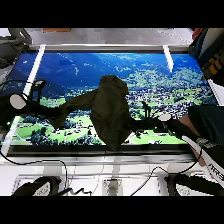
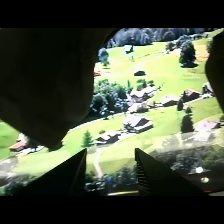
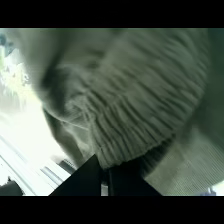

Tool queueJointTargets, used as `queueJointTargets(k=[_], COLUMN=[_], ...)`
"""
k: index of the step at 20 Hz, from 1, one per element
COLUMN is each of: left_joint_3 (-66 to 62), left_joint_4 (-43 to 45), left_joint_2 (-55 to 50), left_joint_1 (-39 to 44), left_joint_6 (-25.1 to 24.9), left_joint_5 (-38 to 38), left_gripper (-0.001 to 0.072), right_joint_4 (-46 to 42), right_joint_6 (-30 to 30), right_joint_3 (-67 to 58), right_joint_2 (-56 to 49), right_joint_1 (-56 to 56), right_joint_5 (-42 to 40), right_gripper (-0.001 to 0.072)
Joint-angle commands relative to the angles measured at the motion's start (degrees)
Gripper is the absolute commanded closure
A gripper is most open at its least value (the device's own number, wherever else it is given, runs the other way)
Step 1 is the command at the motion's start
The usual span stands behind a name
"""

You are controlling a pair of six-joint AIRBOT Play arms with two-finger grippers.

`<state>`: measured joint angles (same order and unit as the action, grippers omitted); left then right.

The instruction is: Fold the clothes and pants, and hang the long-sleeved shirts on hangers.

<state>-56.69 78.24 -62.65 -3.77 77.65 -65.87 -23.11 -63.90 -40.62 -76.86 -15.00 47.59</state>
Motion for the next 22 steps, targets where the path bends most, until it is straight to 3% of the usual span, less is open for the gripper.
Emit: queueJointTargets(k=[1,3,4,6,7,10,13,14,18,20,21,22], left_joint_3=[2.21,6.93,9.57,14.93,16.83,19.50,19.52,19.52,19.50,19.41,18.91,17.99], left_joint_4=[4.35,4.00,3.80,-0.48,-3.74,-10.73,-20.11,-23.96,-34.21,-37.18,-37.46,-37.53], left_joint_2=[-0.02,-0.02,-0.04,-0.15,-0.50,-2.47,-6.82,-8.68,-14.27,-14.43,-14.23,-14.03], left_joint_1=[-3.65,-8.57,-10.91,-15.19,-16.81,-18.36,-18.34,-18.27,-18.23,-18.27,-18.32,-18.29], left_joint_6=[3.80,6.34,8.44,9.60,9.22,6.27,-0.07,-2.34,-9.31,-11.26,-11.23,-11.26], left_joint_5=[-1.01,-1.20,-0.72,1.66,3.08,9.62,15.23,16.81,23.21,26.67,28.00,28.61], left_gripper=[0.0495,0.0487,0.0432,0.0195,0.0145,0.0147,0.0175,0.0226,0.0245,0.0528,0.0633,0.0672], right_joint_4=[-3.96,-4.20,-4.26,-4.37,-4.39,-4.59,-6.21,-6.73,-7.32,-7.34,-7.45,-8.35], right_joint_6=[2.08,2.10,2.10,2.12,2.12,2.14,2.12,2.12,2.12,2.12,2.12,2.10], right_joint_3=[-4.83,-6.08,-6.29,-6.29,-6.29,-6.29,-6.29,-6.29,-6.36,-6.36,-6.49,-7.10], right_joint_2=[0.33,0.33,0.33,0.33,0.33,0.33,0.33,0.33,0.33,0.33,0.33,0.33], right_joint_1=[0.02,0.02,0.02,0.02,0.02,0.00,0.02,0.02,0.02,0.04,0.04,0.15], right_joint_5=[3.96,5.31,5.57,5.53,5.51,5.46,5.40,5.38,5.38,5.25,5.14,5.09], right_gripper=[0.0688,0.0688,0.0688,0.0688,0.0688,0.0688,0.0688,0.0688,0.0688,0.0688,0.0688,0.0688])
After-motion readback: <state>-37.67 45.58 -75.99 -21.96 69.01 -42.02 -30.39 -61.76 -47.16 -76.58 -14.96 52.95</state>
